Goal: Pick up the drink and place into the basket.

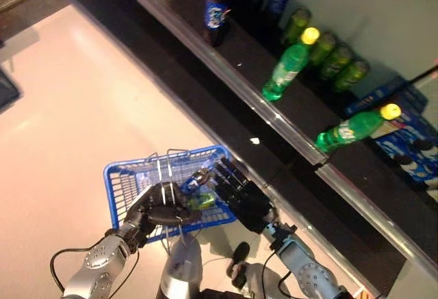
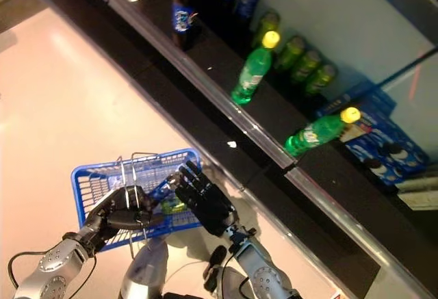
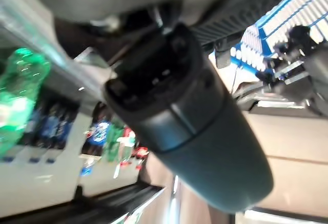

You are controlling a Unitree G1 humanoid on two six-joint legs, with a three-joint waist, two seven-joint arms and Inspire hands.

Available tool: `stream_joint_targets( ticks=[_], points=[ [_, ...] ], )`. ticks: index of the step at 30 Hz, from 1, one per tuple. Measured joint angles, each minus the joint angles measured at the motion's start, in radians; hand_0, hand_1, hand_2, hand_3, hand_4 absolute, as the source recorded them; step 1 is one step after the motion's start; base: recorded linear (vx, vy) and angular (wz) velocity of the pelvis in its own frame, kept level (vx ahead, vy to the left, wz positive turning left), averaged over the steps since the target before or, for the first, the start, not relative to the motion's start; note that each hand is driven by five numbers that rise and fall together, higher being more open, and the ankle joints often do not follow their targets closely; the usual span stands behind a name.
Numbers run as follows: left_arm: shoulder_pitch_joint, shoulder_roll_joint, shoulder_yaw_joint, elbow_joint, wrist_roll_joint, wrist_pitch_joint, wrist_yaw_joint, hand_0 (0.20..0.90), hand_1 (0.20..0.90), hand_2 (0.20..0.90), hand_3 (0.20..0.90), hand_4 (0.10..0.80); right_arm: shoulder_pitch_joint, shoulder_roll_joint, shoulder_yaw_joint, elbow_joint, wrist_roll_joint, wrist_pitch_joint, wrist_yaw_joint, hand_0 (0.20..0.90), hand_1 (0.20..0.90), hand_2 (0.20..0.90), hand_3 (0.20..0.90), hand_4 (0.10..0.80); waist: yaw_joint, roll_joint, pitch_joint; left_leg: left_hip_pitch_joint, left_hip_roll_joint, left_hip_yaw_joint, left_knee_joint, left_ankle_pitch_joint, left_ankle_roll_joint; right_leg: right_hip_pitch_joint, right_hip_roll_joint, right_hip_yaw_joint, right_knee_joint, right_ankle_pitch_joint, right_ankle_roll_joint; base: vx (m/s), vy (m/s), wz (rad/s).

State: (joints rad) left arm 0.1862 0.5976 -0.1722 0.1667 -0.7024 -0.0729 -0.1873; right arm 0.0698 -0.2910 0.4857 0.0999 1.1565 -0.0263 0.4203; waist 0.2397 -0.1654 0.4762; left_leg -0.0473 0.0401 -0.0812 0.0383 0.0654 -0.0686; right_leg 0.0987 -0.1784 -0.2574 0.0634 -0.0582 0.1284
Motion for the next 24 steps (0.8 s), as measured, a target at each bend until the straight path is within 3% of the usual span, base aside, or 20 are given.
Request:
stream_joint_targets(
  ticks=[8,12,14,15,17,19,20,21,24],
  points=[
    [0.074,-0.099,0.036,0.233,0.029,-0.070,0.107,0.300,0.300,0.300,0.200,0.100,0.148,0.033,-0.113,0.033,-0.023,0.016,0.014,0.900,0.900,0.900,0.900,0.800,-0.084,-0.001,-0.148,0.049,0.000,0.094,-0.058,-0.007,0.014,0.002,-0.009,0.074,-0.067,0.035,0.012,-0.014,0.090,-0.31],
    [0.067,-0.159,0.047,0.361,0.035,-0.072,0.149,0.300,0.300,0.300,0.200,0.100,0.164,0.048,-0.178,0.170,-0.087,0.005,-0.052,0.900,0.900,0.900,0.900,0.800,-0.130,0.003,-0.203,0.063,0.001,0.102,-0.078,-0.008,0.015,0.004,-0.006,0.094,-0.068,0.035,0.012,0.016,0.010,-0.10],
    [0.053,-0.179,0.054,0.411,0.032,-0.065,0.160,0.300,0.300,0.300,0.200,0.100,0.177,0.052,-0.197,0.214,-0.155,-0.015,-0.139,0.900,0.900,0.900,0.900,0.800,-0.149,0.005,-0.220,0.063,-0.005,0.082,-0.098,-0.001,0.018,0.011,0.004,0.120,-0.068,0.034,0.012,0.098,0.004,0.19],
    [0.042,-0.195,0.055,0.450,0.032,-0.064,0.160,0.300,0.300,0.300,0.200,0.100,0.181,0.052,-0.200,0.236,-0.190,-0.029,-0.194,0.900,0.900,0.900,0.900,0.800,-0.173,0.012,-0.221,0.064,-0.009,0.046,-0.106,0.004,0.022,0.023,0.005,0.145,-0.062,0.034,0.012,0.029,-0.075,0.89],
    [0.000,-0.236,0.043,0.527,0.034,-0.045,0.167,0.300,0.300,0.300,0.200,0.100,0.172,0.052,-0.204,0.318,-0.313,-0.039,-0.349,0.900,0.900,0.900,0.900,0.800,-0.231,0.060,-0.229,0.065,0.018,-0.065,-0.124,0.037,0.025,0.004,0.032,0.208,0.005,-0.003,0.019,-0.068,-0.137,1.20],
    [0.002,-0.246,0.047,0.529,0.033,-0.047,0.181,0.300,0.300,0.300,0.200,0.100,0.166,0.059,-0.193,0.388,-0.408,-0.017,-0.447,0.900,0.900,0.900,0.900,0.800,-0.223,0.046,-0.246,0.058,0.018,-0.082,-0.125,0.041,0.018,0.006,0.060,0.270,-0.073,-0.004,0.008,-0.064,-0.091,0.59],
    [0.006,-0.248,0.064,0.535,0.032,-0.047,0.182,0.300,0.300,0.300,0.200,0.100,0.165,0.065,-0.194,0.418,-0.437,-0.007,-0.475,0.900,0.900,0.900,0.900,0.800,-0.215,0.031,-0.256,0.054,0.003,-0.095,-0.125,0.044,0.009,0.008,0.065,0.272,-0.102,0.034,-0.012,-0.084,-0.111,0.64],
    [-0.005,-0.265,0.068,0.558,0.029,-0.046,0.188,0.300,0.300,0.300,0.200,0.100,0.161,0.064,-0.201,0.461,-0.460,0.004,-0.504,0.900,0.900,0.900,0.900,0.800,-0.230,0.044,-0.266,0.049,0.009,-0.119,-0.127,0.048,0.003,0.029,0.068,0.266,-0.111,0.028,-0.015,-0.093,-0.101,0.64],
    [-0.005,-0.321,0.126,0.577,0.005,-0.068,0.207,0.300,0.300,0.300,0.200,0.100,0.125,0.061,-0.199,0.560,-0.507,0.060,-0.548,0.900,0.900,0.900,0.900,0.800,-0.185,0.085,-0.278,0.034,0.042,-0.126,-0.124,0.058,-0.005,0.045,0.114,0.255,-0.149,0.055,-0.041,-0.133,-0.058,0.32]
  ],
)
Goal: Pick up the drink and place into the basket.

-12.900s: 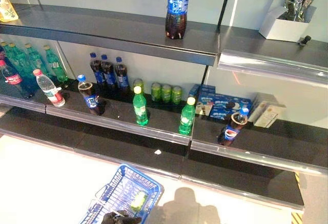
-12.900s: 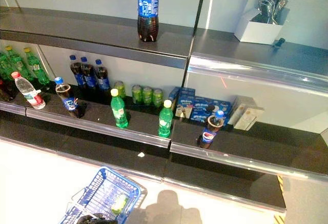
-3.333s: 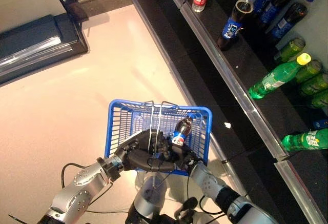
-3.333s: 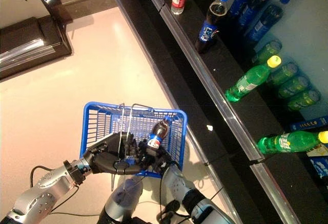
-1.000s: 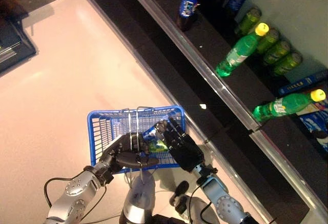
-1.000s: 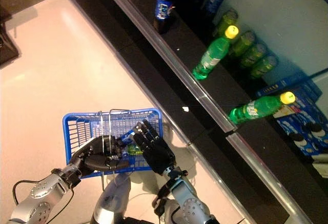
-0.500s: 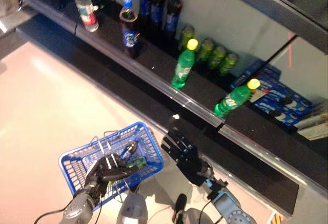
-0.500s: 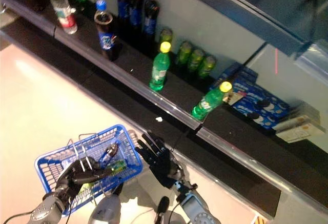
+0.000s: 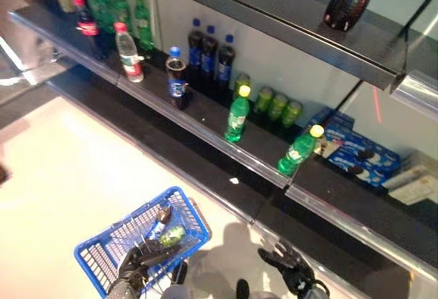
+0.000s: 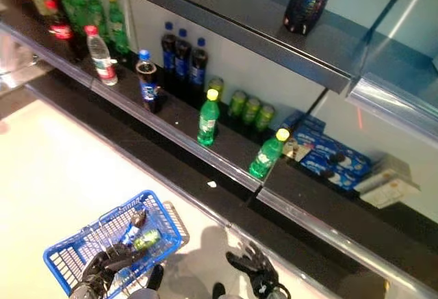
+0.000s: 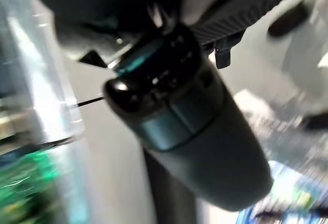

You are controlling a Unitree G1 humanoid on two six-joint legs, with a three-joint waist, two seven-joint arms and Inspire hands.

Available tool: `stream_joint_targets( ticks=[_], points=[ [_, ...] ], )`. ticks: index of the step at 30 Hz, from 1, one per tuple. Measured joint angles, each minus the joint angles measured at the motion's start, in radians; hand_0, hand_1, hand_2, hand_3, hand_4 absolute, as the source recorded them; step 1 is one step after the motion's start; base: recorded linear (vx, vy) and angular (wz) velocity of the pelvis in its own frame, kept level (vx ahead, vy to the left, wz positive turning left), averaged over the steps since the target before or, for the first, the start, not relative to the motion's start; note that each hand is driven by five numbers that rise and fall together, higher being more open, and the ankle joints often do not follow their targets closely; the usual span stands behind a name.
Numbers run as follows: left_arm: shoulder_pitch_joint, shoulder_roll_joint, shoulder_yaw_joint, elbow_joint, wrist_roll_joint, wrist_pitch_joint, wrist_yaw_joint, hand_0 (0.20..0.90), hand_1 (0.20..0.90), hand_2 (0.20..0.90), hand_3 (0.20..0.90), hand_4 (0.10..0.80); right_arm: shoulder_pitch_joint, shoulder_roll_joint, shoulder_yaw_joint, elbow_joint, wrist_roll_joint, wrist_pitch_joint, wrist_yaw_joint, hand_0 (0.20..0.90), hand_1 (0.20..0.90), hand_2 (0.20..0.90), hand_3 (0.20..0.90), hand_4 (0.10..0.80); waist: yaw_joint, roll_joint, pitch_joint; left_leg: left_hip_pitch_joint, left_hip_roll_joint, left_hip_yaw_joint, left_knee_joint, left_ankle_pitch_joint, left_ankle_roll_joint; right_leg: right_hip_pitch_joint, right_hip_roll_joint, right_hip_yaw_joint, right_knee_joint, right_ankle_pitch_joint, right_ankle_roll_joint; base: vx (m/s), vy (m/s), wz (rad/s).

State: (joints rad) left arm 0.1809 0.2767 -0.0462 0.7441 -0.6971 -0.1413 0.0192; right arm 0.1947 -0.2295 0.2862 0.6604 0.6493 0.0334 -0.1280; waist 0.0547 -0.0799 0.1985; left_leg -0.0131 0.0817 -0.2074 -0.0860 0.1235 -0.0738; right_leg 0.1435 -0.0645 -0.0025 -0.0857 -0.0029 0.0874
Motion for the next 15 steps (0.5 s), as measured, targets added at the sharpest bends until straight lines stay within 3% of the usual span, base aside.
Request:
stream_joint_targets(
  ticks=[1,3,4,5,6,7,9,10,12,15],
  points=[
    [-0.004,-0.008,0.013,0.015,-0.011,-0.002,0.000,0.300,0.300,0.300,0.200,0.100,-0.007,-0.002,0.000,0.007,-0.014,0.010,-0.015,0.900,0.900,0.900,0.900,0.800,0.005,0.019,-0.002,-0.012,0.010,-0.001,0.000,0.007,-0.001,0.002,0.013,-0.026,0.001,0.003,-0.009,-0.160,0.044,0.56],
    [-0.034,-0.035,0.019,0.056,-0.021,-0.004,0.000,0.300,0.300,0.300,0.200,0.100,-0.013,-0.003,-0.001,0.039,-0.018,0.011,-0.042,0.900,0.900,0.900,0.900,0.800,-0.002,0.051,0.000,-0.041,0.019,0.018,-0.001,0.023,0.034,0.012,0.025,-0.095,0.002,-0.001,-0.021,-0.133,0.124,0.88],
    [-0.057,-0.042,0.019,0.074,-0.022,-0.004,0.001,0.300,0.300,0.300,0.200,0.100,-0.014,-0.003,-0.001,0.047,-0.017,0.015,-0.053,0.900,0.900,0.900,0.900,0.800,-0.001,0.057,0.001,-0.059,0.033,0.080,-0.005,-0.011,0.076,0.010,0.024,-0.128,0.006,-0.003,-0.027,-0.053,0.201,1.09],
    [-0.085,-0.040,0.019,0.098,-0.023,-0.004,0.002,0.300,0.300,0.300,0.200,0.100,-0.013,-0.001,-0.001,0.058,-0.015,0.021,-0.054,0.900,0.900,0.900,0.900,0.800,-0.003,0.045,-0.001,-0.069,0.042,0.162,0.002,-0.076,0.075,0.008,-0.002,-0.172,0.007,-0.006,-0.036,0.003,0.266,1.19],
    [-0.109,-0.043,0.016,0.110,-0.023,0.001,0.002,0.300,0.300,0.300,0.200,0.100,-0.013,-0.003,-0.008,0.077,-0.014,0.021,-0.057,0.900,0.900,0.900,0.900,0.800,-0.007,0.039,0.007,-0.073,0.038,0.203,0.016,-0.062,0.057,0.011,-0.023,-0.210,0.006,-0.006,-0.036,0.062,0.321,0.94],
    [-0.110,-0.051,0.021,0.120,-0.022,0.000,0.007,0.300,0.300,0.300,0.200,0.100,-0.030,-0.002,-0.024,0.117,-0.014,0.018,-0.054,0.900,0.900,0.900,0.900,0.800,-0.002,0.028,0.008,-0.053,0.020,0.200,0.051,-0.054,0.036,0.014,-0.048,-0.215,0.006,-0.002,-0.028,0.100,0.323,0.48],
    [-0.096,-0.067,0.024,0.139,-0.022,-0.003,0.016,0.300,0.300,0.300,0.200,0.100,-0.033,-0.009,-0.056,0.150,-0.015,0.009,-0.042,0.900,0.900,0.900,0.900,0.800,-0.006,0.040,0.003,-0.008,0.012,0.197,0.085,-0.057,0.039,0.021,-0.061,-0.214,0.014,-0.009,-0.011,0.090,0.301,0.25],
    [-0.092,-0.084,0.023,0.169,-0.022,-0.004,0.022,0.300,0.300,0.300,0.200,0.100,-0.027,-0.024,-0.084,0.182,-0.020,0.001,-0.030,0.900,0.900,0.900,0.900,0.800,-0.029,0.074,-0.004,0.032,0.027,0.200,0.062,-0.071,-0.027,0.025,-0.047,-0.210,0.045,-0.033,0.010,0.120,0.405,0.54],
    [-0.109,-0.084,0.026,0.218,-0.023,-0.007,0.036,0.300,0.300,0.300,0.200,0.100,-0.034,-0.008,-0.112,0.275,-0.032,-0.004,-0.002,0.900,0.900,0.900,0.900,0.800,-0.044,0.046,-0.013,0.041,-0.003,0.216,0.028,-0.050,0.001,0.017,-0.085,-0.155,0.079,-0.060,0.034,0.142,0.409,0.50],
    [-0.116,-0.054,0.027,0.286,-0.023,-0.010,0.041,0.300,0.300,0.300,0.200,0.100,-0.047,0.026,-0.131,0.418,-0.067,-0.023,0.016,0.900,0.900,0.900,0.900,0.800,-0.054,0.012,-0.034,0.045,-0.018,0.302,0.007,-0.044,0.011,0.027,-0.124,-0.151,0.084,-0.075,0.057,0.165,0.349,0.32]
  ],
)
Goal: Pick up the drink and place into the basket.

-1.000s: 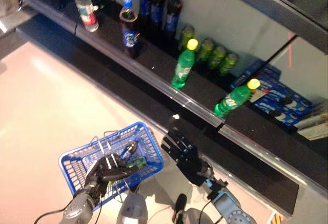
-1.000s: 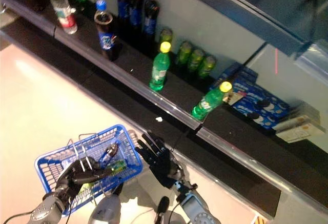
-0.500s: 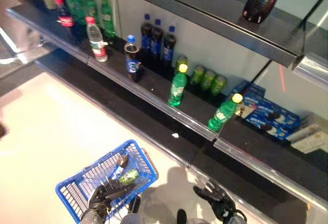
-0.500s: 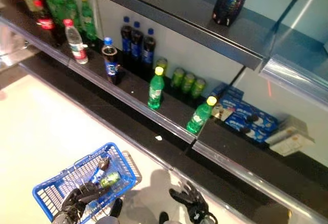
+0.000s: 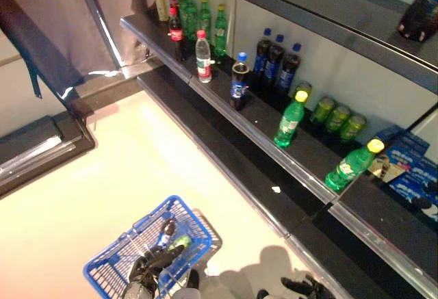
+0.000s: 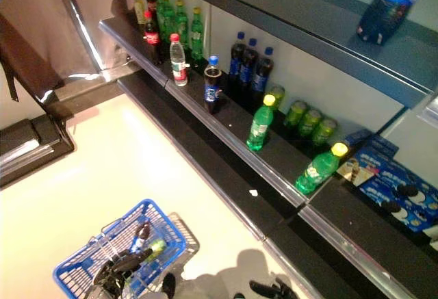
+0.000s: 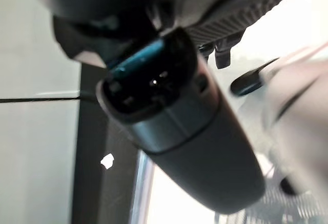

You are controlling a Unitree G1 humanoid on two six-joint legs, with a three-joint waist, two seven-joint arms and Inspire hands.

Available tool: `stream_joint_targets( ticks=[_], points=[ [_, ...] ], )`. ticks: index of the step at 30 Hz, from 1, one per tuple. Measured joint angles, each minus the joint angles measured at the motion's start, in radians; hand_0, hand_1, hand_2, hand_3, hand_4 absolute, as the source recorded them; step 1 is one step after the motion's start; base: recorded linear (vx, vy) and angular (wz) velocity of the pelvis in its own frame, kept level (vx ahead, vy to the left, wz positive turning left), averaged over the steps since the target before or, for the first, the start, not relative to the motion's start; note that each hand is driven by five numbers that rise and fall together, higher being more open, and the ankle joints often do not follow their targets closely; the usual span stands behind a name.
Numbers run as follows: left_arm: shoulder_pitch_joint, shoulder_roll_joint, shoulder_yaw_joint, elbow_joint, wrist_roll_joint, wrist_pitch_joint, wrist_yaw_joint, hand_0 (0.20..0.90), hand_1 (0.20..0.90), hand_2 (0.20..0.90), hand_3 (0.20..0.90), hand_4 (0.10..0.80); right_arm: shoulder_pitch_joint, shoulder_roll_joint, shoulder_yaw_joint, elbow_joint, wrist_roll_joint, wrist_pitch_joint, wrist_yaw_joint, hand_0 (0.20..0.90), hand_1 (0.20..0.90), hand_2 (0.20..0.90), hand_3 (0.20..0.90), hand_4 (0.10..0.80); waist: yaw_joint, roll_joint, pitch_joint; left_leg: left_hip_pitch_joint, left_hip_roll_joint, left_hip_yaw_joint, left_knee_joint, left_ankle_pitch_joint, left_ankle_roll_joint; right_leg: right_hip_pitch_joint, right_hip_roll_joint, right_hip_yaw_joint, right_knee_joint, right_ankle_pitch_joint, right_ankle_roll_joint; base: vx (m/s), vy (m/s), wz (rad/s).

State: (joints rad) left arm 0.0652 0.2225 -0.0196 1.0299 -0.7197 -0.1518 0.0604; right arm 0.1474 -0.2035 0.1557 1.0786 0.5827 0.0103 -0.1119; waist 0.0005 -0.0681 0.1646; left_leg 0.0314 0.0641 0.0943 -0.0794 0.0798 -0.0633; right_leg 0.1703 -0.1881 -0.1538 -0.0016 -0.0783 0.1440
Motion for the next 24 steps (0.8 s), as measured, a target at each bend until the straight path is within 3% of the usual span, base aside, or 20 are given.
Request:
stream_joint_targets(
  ticks=[5,7,9,10,12,14,16,19,20,22,23,24],
  points=[
    [-0.016,-0.005,0.035,0.075,-0.015,0.000,0.001,0.300,0.300,0.300,0.200,0.100,-0.043,0.024,-0.058,0.106,-0.038,-0.019,-0.016,0.900,0.900,0.900,0.900,0.800,0.002,-0.009,-0.002,0.027,-0.057,-0.001,-0.003,-0.005,0.042,-0.001,-0.067,-0.001,0.069,0.000,0.001,0.219,0.443,0.13],
    [-0.028,-0.019,0.028,0.090,-0.018,-0.002,0.000,0.300,0.300,0.300,0.200,0.100,-0.061,0.012,-0.079,0.108,-0.041,-0.026,-0.040,0.900,0.900,0.900,0.900,0.800,-0.003,0.036,0.028,0.058,-0.053,0.000,-0.003,-0.015,0.063,-0.078,-0.087,-0.001,0.295,-0.003,0.001,0.165,0.425,0.29],
    [-0.019,-0.017,0.004,0.088,-0.018,-0.013,-0.004,0.300,0.300,0.300,0.200,0.100,-0.075,0.002,-0.078,0.090,-0.045,-0.041,-0.050,0.900,0.900,0.900,0.900,0.800,-0.001,0.040,0.030,0.081,-0.068,-0.013,-0.006,-0.016,0.093,-0.179,-0.099,0.033,0.508,-0.004,-0.016,0.190,0.271,0.26],
    [-0.016,-0.008,-0.010,0.091,-0.018,-0.015,-0.004,0.300,0.300,0.300,0.200,0.100,-0.081,0.005,-0.076,0.082,-0.048,-0.039,-0.052,0.900,0.900,0.900,0.900,0.800,-0.006,0.043,0.032,0.087,-0.066,-0.033,-0.003,-0.012,0.099,-0.202,-0.053,0.086,0.541,-0.055,-0.011,0.269,0.226,0.51],
    [-0.014,0.009,-0.031,0.098,-0.017,-0.016,-0.007,0.300,0.300,0.300,0.200,0.100,-0.087,0.019,-0.056,0.082,-0.045,-0.041,-0.062,0.900,0.900,0.900,0.900,0.800,-0.031,0.045,0.030,0.050,-0.058,-0.098,0.002,-0.013,0.100,-0.228,0.087,0.167,0.503,-0.109,-0.034,0.289,0.181,0.97],
    [-0.006,0.006,-0.053,0.108,-0.017,-0.016,-0.006,0.300,0.300,0.300,0.200,0.100,-0.087,0.024,-0.055,0.113,-0.034,-0.039,-0.063,0.900,0.900,0.900,0.900,0.800,-0.048,0.036,0.035,0.050,-0.068,-0.113,-0.002,-0.002,0.116,-0.248,0.169,0.165,0.423,-0.135,-0.093,0.328,0.123,0.93],
    [0.011,-0.009,-0.050,0.125,-0.030,-0.016,-0.005,0.300,0.300,0.300,0.200,0.100,-0.098,0.024,-0.053,0.143,-0.032,-0.040,-0.057,0.900,0.900,0.900,0.900,0.800,-0.060,0.043,0.039,0.041,-0.071,-0.121,-0.004,-0.008,0.118,-0.322,0.250,0.193,0.345,-0.108,-0.139,0.387,0.128,0.50],
    [0.005,-0.015,-0.071,0.149,-0.063,-0.017,0.000,0.300,0.300,0.300,0.200,0.100,-0.084,0.031,-0.064,0.180,-0.018,-0.037,-0.046,0.900,0.900,0.900,0.900,0.800,-0.098,0.018,0.034,0.035,-0.102,-0.177,-0.005,-0.026,0.107,-0.377,0.256,0.214,0.201,0.026,-0.128,0.538,0.063,0.75],
    [0.004,-0.001,-0.083,0.157,-0.065,-0.017,-0.004,0.300,0.300,0.300,0.200,0.100,-0.065,0.037,-0.077,0.201,-0.002,-0.035,-0.045,0.900,0.900,0.900,0.900,0.800,-0.118,0.003,0.024,0.044,-0.112,-0.206,-0.006,-0.041,0.086,-0.353,0.254,0.206,0.172,0.066,-0.123,0.545,0.021,0.86],
    [-0.003,-0.014,-0.085,0.174,-0.065,-0.016,-0.006,0.300,0.300,0.300,0.200,0.100,-0.055,0.039,-0.101,0.214,0.020,-0.032,-0.046,0.900,0.900,0.900,0.900,0.800,-0.112,-0.010,0.032,0.052,-0.142,-0.188,0.136,-0.122,0.090,-0.325,0.234,0.170,0.172,0.081,-0.144,0.478,0.011,0.29],
    [0.015,-0.048,-0.077,0.176,-0.082,-0.015,-0.007,0.300,0.300,0.300,0.200,0.100,-0.040,0.022,-0.103,0.210,0.028,-0.032,-0.045,0.900,0.900,0.900,0.900,0.800,-0.121,0.015,0.021,0.086,-0.152,-0.190,0.215,-0.209,0.098,-0.294,0.237,0.116,0.174,0.060,-0.177,0.465,0.010,0.17],
    [0.013,-0.065,-0.075,0.180,-0.082,-0.016,-0.006,0.300,0.300,0.300,0.200,0.100,-0.028,0.014,-0.103,0.210,0.033,-0.032,-0.044,0.900,0.900,0.900,0.900,0.800,-0.126,0.032,0.010,0.099,-0.150,-0.195,0.221,-0.240,0.103,-0.290,0.246,0.089,0.187,0.047,-0.204,0.510,0.008,0.51]
  ],
)
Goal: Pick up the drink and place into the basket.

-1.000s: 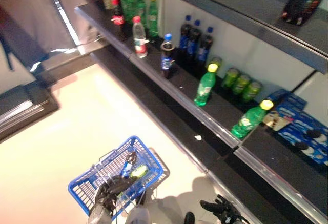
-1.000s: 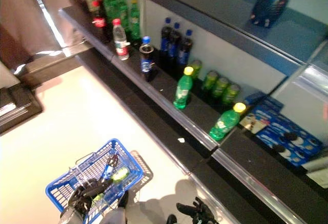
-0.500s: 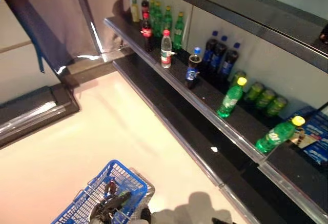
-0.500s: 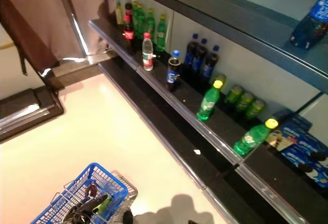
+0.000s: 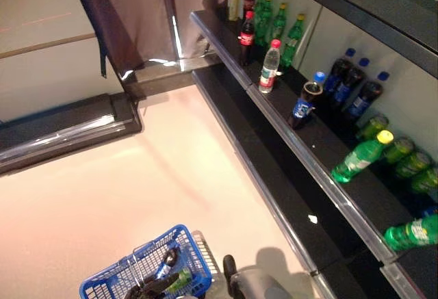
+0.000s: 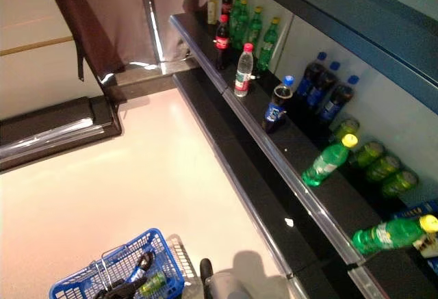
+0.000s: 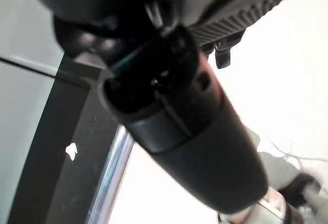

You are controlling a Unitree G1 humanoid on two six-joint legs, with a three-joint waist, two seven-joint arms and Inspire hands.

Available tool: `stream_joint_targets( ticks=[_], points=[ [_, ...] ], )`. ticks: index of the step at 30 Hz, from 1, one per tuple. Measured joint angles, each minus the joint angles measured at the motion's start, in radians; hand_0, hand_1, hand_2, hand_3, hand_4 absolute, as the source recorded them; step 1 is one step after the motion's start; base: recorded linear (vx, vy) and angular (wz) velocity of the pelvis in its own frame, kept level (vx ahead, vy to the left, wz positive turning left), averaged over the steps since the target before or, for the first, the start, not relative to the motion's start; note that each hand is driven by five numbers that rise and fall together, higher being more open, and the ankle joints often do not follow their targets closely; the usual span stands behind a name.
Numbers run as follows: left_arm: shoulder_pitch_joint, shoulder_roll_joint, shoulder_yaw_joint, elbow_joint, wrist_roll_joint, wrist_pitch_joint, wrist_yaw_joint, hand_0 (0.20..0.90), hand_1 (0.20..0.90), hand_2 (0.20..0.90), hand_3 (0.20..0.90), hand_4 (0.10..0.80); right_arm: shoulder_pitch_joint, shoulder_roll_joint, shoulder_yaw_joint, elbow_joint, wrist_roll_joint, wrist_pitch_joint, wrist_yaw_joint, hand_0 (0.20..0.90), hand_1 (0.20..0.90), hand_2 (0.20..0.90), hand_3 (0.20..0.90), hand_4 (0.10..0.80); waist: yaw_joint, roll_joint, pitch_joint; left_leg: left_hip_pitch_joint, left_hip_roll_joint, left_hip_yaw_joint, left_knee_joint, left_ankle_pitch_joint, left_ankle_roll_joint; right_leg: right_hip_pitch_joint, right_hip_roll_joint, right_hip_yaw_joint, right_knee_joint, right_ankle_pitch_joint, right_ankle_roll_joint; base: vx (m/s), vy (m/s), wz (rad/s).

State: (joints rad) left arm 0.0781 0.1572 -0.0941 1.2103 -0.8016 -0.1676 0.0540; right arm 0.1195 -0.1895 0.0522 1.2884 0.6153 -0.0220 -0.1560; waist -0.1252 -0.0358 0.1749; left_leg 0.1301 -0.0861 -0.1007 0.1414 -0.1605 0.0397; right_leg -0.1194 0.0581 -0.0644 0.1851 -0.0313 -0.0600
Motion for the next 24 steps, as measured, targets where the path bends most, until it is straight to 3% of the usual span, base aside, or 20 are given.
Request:
stream_joint_targets(
  ticks=[1,3,4,5,7,9,10,11,12,14,15,17,18,20,22,23,24],
  points=[
    [-0.010,-0.004,-0.005,0.006,0.000,-0.002,0.001,0.300,0.300,0.300,0.200,0.100,0.003,-0.001,-0.003,0.002,0.004,0.000,-0.001,0.900,0.900,0.900,0.900,0.800,-0.011,0.005,-0.004,0.011,0.003,0.000,0.000,-0.020,0.003,-0.001,0.004,-0.024,0.021,-0.018,-0.028,0.379,0.000,0.58],
    [-0.014,0.001,-0.012,0.008,-0.001,-0.003,0.007,0.300,0.300,0.300,0.200,0.100,-0.009,-0.001,-0.003,-0.002,0.005,0.003,-0.002,0.900,0.900,0.900,0.900,0.800,-0.015,0.001,-0.006,0.004,0.010,-0.001,0.027,-0.027,0.000,0.006,0.003,-0.041,0.025,-0.039,-0.037,0.386,-0.043,0.37],
    [-0.010,0.000,-0.011,0.011,-0.001,-0.005,0.016,0.300,0.300,0.300,0.200,0.100,-0.017,0.000,-0.003,-0.002,0.003,0.005,-0.005,0.900,0.900,0.900,0.900,0.800,-0.019,-0.009,-0.013,-0.030,0.000,0.002,0.111,-0.048,-0.046,0.015,-0.004,-0.045,0.004,-0.036,-0.046,0.429,-0.116,0.19],
    [-0.020,0.003,-0.011,0.027,-0.006,-0.012,0.019,0.300,0.300,0.300,0.200,0.100,-0.024,0.004,-0.002,-0.006,0.002,0.000,-0.005,0.900,0.900,0.900,0.900,0.800,-0.020,-0.018,-0.019,-0.105,-0.013,0.010,0.262,-0.063,-0.113,0.020,-0.013,-0.052,-0.002,-0.036,-0.048,0.433,-0.124,0.16],
    [-0.040,0.005,0.040,0.037,-0.050,-0.022,0.026,0.300,0.300,0.300,0.200,0.100,-0.036,0.008,0.001,-0.022,-0.019,-0.005,-0.005,0.900,0.900,0.900,0.900,0.800,-0.004,-0.032,-0.028,-0.218,-0.029,0.031,0.473,-0.010,-0.211,0.046,-0.020,-0.046,-0.017,-0.039,-0.045,0.418,-0.081,0.02],
    [-0.040,0.014,0.042,0.034,-0.062,-0.032,0.024,0.300,0.300,0.300,0.200,0.100,-0.043,0.001,0.030,-0.033,-0.031,-0.015,-0.010,0.900,0.900,0.900,0.900,0.800,0.022,-0.037,-0.031,-0.246,-0.029,0.068,0.567,0.046,-0.241,0.092,-0.022,-0.026,-0.052,-0.034,-0.048,0.240,-0.005,-0.11],
    [-0.037,0.009,0.036,0.014,-0.088,-0.047,0.026,0.300,0.300,0.300,0.200,0.100,-0.042,-0.006,0.039,-0.033,-0.032,-0.015,-0.014,0.900,0.900,0.900,0.900,0.800,0.039,-0.042,-0.028,-0.304,-0.030,0.087,0.645,0.068,-0.202,0.107,-0.014,0.029,-0.063,-0.025,-0.060,0.340,0.121,-0.45],
    [-0.026,0.007,0.037,-0.013,-0.112,-0.059,0.025,0.300,0.300,0.300,0.200,0.100,-0.056,-0.013,0.049,-0.048,-0.037,-0.019,-0.014,0.900,0.900,0.900,0.900,0.800,0.085,-0.046,-0.032,-0.325,-0.022,0.094,0.565,0.036,-0.141,0.109,-0.013,0.080,-0.061,-0.022,-0.064,0.428,0.221,-0.74],
    [-0.027,0.009,0.041,-0.024,-0.121,-0.065,0.023,0.300,0.300,0.300,0.200,0.100,-0.072,-0.016,0.050,-0.051,-0.042,-0.024,-0.013,0.900,0.900,0.900,0.900,0.800,0.106,-0.052,-0.028,-0.324,0.001,0.095,0.469,0.027,-0.124,0.116,-0.010,0.118,-0.069,-0.021,-0.066,0.484,0.323,-0.99],
    [-0.024,0.017,0.088,-0.023,-0.129,-0.067,0.021,0.300,0.300,0.300,0.200,0.100,-0.100,-0.018,0.051,-0.067,-0.046,-0.034,-0.011,0.900,0.900,0.900,0.900,0.800,0.124,-0.043,-0.025,-0.302,0.077,0.087,0.201,0.050,-0.097,0.123,-0.003,0.156,-0.075,-0.021,-0.060,0.417,0.320,-0.76],
    [-0.024,0.024,0.100,-0.023,-0.131,-0.071,0.020,0.300,0.300,0.300,0.200,0.100,-0.105,-0.017,0.052,-0.081,-0.046,-0.040,-0.009,0.900,0.900,0.900,0.900,0.800,0.122,-0.034,-0.017,-0.294,0.111,0.068,0.099,0.076,-0.094,0.135,0.004,0.167,-0.082,-0.024,-0.048,0.500,0.339,-0.52],
    [-0.029,0.033,0.122,-0.023,-0.131,-0.090,0.014,0.300,0.300,0.300,0.200,0.100,-0.118,-0.021,0.055,-0.083,-0.046,-0.042,-0.002,0.900,0.900,0.900,0.900,0.800,0.138,-0.017,-0.013,-0.281,0.173,-0.038,-0.114,0.152,-0.156,0.137,0.028,0.260,-0.080,-0.030,-0.037,0.486,0.347,-0.66],
    [-0.034,0.032,0.137,-0.024,-0.131,-0.098,0.013,0.300,0.300,0.300,0.200,0.100,-0.123,-0.025,0.053,-0.079,-0.048,-0.039,0.003,0.900,0.900,0.900,0.900,0.800,0.149,-0.012,-0.004,-0.270,0.186,-0.081,-0.169,0.168,-0.171,0.149,0.036,0.331,-0.078,-0.032,-0.030,0.324,0.325,-0.80],
    [-0.029,0.014,0.154,-0.025,-0.131,-0.103,0.014,0.300,0.300,0.300,0.200,0.100,-0.125,-0.048,0.044,-0.052,-0.068,-0.019,0.019,0.900,0.900,0.900,0.900,0.800,0.171,-0.001,0.014,-0.249,0.196,-0.105,-0.187,0.177,-0.159,0.188,0.024,0.464,-0.082,-0.051,0.007,0.325,0.477,-1.08],
    [-0.021,-0.016,0.160,-0.023,-0.131,-0.090,0.026,0.300,0.300,0.300,0.200,0.100,-0.124,-0.069,0.036,-0.036,-0.068,-0.004,0.025,0.900,0.900,0.900,0.900,0.800,0.178,0.046,0.014,-0.208,0.226,-0.100,-0.190,0.172,-0.148,0.187,0.014,0.483,-0.063,-0.092,0.058,0.299,0.516,-1.19],
    [-0.019,-0.026,0.168,-0.021,-0.131,-0.080,0.037,0.300,0.300,0.300,0.200,0.100,-0.125,-0.076,0.036,-0.027,-0.068,0.000,0.028,0.900,0.900,0.900,0.900,0.800,0.174,0.062,0.029,-0.185,0.232,-0.072,-0.194,0.240,-0.168,0.189,0.005,0.476,-0.037,-0.121,0.084,0.224,0.399,-1.16],
    [-0.021,-0.015,0.178,-0.021,-0.131,-0.066,0.045,0.300,0.300,0.300,0.200,0.100,-0.126,-0.059,0.036,-0.021,-0.068,0.006,0.029,0.900,0.900,0.900,0.900,0.800,0.174,0.035,0.046,-0.165,0.201,-0.026,-0.187,0.284,-0.159,0.182,-0.039,0.443,-0.011,-0.152,0.112,0.231,0.373,-0.97]
  ],
)
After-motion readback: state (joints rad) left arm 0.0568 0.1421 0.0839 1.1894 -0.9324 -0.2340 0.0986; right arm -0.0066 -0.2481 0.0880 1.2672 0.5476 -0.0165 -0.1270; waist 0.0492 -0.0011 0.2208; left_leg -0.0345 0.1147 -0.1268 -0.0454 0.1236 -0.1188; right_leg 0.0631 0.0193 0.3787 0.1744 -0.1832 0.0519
